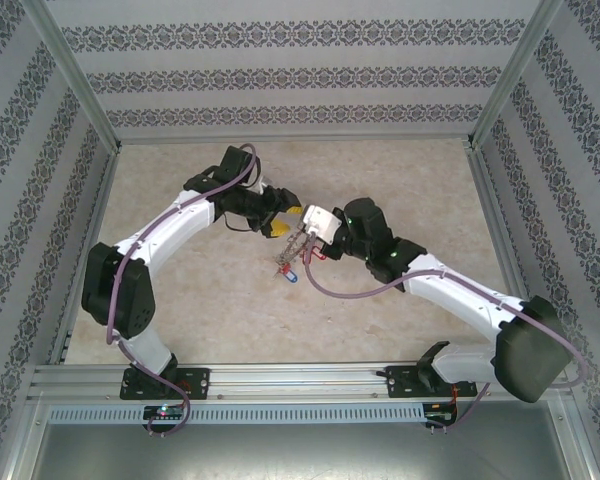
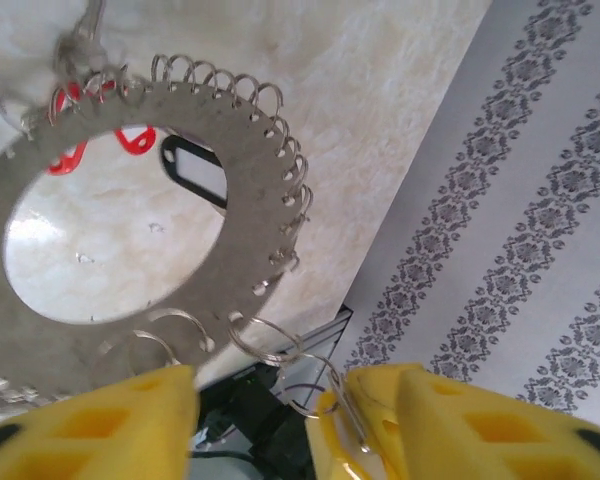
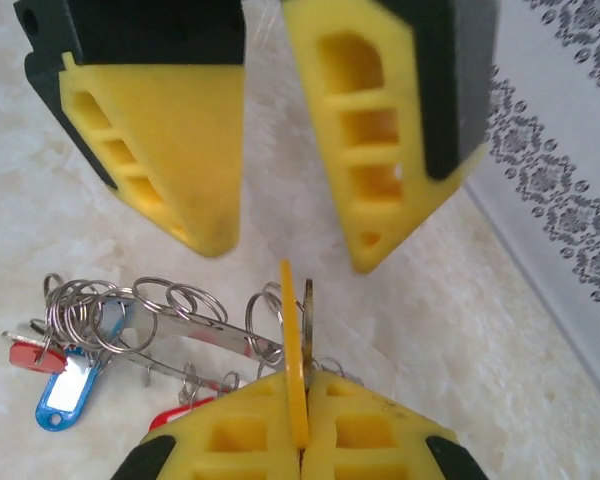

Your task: Put the keys on the keyring

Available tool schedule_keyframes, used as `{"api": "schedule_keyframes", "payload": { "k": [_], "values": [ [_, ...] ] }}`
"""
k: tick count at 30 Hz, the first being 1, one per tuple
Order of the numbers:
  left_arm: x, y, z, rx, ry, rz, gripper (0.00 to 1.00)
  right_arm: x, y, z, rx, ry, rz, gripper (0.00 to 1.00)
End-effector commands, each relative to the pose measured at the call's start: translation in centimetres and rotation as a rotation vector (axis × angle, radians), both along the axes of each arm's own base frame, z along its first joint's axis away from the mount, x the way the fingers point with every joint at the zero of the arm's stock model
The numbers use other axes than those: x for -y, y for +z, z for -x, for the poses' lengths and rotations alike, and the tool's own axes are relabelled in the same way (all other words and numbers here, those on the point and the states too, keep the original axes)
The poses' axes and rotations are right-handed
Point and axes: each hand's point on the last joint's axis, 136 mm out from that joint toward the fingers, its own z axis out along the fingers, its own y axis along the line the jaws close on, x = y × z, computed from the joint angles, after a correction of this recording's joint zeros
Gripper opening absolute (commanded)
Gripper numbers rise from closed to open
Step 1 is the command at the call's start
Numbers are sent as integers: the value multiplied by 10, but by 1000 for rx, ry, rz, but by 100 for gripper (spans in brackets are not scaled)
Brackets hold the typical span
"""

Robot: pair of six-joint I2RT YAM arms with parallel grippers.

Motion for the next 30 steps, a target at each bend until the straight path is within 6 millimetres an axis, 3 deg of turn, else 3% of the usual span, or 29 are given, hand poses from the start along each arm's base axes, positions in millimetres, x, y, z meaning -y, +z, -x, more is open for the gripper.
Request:
{"api": "schedule_keyframes", "payload": {
  "k": [1,8,15,20,25,30],
  "values": [
    [-19,28,-13,136,27,-11,61,3,34,9,-49,36,-22,0],
    [-75,27,-41,308,93,-167,64,18,70,11,-109,33,53,0],
    [-159,2,-62,477,160,-671,66,19,137,5,-21,34,-15,0],
    [-202,1,-69,540,242,-903,67,18,171,-4,51,29,-44,0],
    [-223,4,-66,560,281,-1011,68,16,176,-7,47,45,-62,0],
    [-233,4,-60,570,291,-1047,68,17,138,-12,-41,30,-56,0]
  ]
}}
